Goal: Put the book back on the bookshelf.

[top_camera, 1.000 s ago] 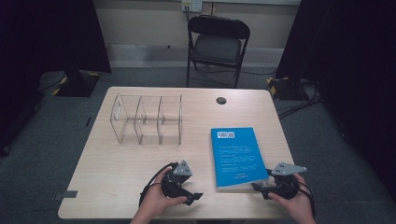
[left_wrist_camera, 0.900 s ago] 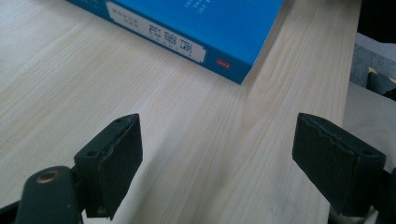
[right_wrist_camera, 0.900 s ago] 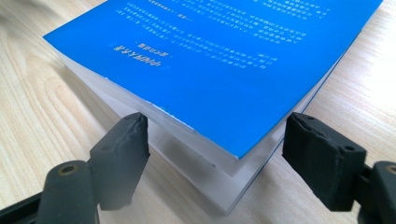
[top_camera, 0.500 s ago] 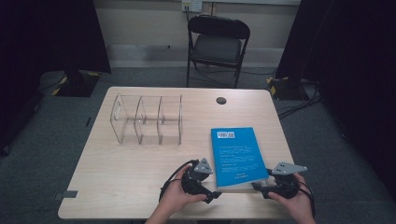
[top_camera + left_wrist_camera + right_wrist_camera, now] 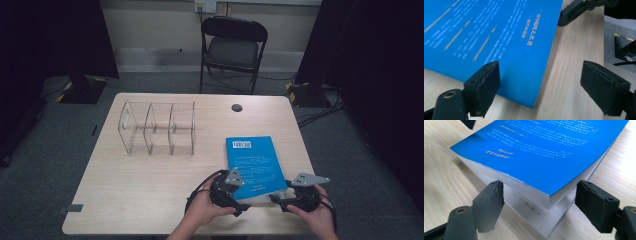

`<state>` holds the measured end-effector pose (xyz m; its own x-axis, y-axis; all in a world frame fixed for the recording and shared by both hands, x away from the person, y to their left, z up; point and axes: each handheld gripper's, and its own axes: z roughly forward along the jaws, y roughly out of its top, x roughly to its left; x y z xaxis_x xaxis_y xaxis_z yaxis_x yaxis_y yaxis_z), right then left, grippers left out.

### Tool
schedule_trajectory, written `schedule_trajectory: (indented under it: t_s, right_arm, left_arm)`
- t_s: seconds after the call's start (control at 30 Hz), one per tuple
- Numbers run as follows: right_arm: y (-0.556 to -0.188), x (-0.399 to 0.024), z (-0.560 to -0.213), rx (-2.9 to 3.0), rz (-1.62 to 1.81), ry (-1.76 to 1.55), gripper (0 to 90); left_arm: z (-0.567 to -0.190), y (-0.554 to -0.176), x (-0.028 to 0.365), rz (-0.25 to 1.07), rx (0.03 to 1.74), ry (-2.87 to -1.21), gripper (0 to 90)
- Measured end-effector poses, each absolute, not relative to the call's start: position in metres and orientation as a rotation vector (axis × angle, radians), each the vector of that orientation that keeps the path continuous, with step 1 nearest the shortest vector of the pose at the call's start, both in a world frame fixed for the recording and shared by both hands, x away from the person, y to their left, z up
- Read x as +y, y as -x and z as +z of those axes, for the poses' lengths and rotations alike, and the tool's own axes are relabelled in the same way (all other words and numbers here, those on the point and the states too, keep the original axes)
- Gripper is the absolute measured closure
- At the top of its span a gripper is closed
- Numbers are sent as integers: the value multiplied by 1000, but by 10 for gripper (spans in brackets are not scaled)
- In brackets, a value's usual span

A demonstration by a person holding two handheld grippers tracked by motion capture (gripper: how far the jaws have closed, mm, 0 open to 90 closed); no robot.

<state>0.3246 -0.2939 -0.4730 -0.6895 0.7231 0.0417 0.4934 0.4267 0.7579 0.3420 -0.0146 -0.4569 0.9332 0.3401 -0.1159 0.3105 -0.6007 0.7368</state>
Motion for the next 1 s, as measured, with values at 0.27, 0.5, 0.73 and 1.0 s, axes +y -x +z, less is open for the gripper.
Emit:
schedule_trajectory:
  t_s: [0.27,0.5,0.73,1.0]
  right_arm:
    - [-325,-293,-471,2385,1127,-1047,229]
    - [-325,-293,-470,2375,1137,-1046,233]
    - [-325,-292,-469,2367,1151,-1054,233]
    - [-325,-292,-470,2365,1154,-1062,234]
  left_arm:
    - [-461,-349,-39,77,427,-2264,163]
    - [-464,-355,-49,77,444,-2267,154]
    - [-468,-356,-61,110,434,-2260,132]
    - [-470,-356,-71,153,417,-2267,99]
